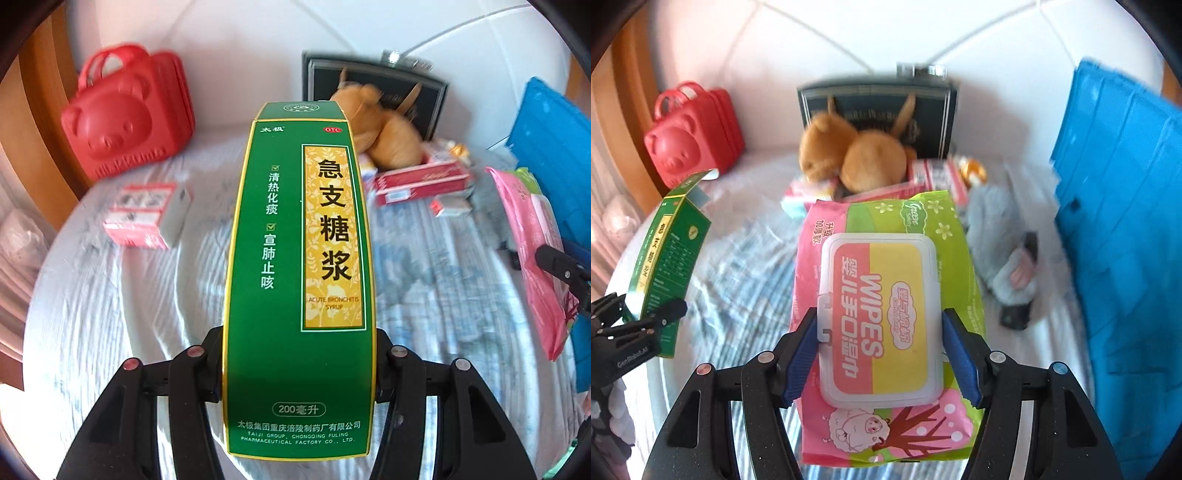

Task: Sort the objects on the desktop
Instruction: 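Lift the syrup box and wipes pack and carry both over the blue crate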

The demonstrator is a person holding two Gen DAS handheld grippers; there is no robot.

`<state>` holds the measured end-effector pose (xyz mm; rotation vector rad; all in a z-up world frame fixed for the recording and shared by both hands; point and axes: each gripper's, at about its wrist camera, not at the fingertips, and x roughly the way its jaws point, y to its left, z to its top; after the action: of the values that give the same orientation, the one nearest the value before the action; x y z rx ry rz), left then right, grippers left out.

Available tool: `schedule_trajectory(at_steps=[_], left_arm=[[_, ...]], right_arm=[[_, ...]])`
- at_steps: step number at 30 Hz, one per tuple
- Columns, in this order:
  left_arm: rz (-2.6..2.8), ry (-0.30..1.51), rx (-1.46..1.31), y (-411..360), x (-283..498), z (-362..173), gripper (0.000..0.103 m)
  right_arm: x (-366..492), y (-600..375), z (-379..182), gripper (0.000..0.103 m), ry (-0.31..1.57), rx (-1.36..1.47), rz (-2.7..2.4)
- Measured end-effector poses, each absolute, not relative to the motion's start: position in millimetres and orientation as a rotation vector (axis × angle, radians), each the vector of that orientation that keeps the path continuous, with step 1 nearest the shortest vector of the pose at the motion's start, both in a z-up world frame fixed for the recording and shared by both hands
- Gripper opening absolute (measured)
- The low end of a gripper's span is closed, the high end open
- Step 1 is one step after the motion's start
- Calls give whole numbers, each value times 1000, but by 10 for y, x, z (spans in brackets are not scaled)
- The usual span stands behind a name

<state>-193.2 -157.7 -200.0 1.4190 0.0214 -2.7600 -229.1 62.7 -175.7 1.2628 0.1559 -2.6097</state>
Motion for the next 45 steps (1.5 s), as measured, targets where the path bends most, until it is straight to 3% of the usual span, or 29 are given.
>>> schedule_trajectory(at_steps=[14,27,38,45], left_arm=[[-3001,-45,1095,-816,-1223,-955,53],[-3274,-106,876,640,-939,-330,53],[-3418,-173,815,2187,-844,-115,53],[-3429,-252,915,2975,-691,-200,53]], right_arm=[[-1273,1269,-484,65,133,760,-2856],[-420,2515,419,65,91,399,-3104],[-109,3869,566,65,69,320,-3293],[-139,4505,412,65,60,360,-3331]])
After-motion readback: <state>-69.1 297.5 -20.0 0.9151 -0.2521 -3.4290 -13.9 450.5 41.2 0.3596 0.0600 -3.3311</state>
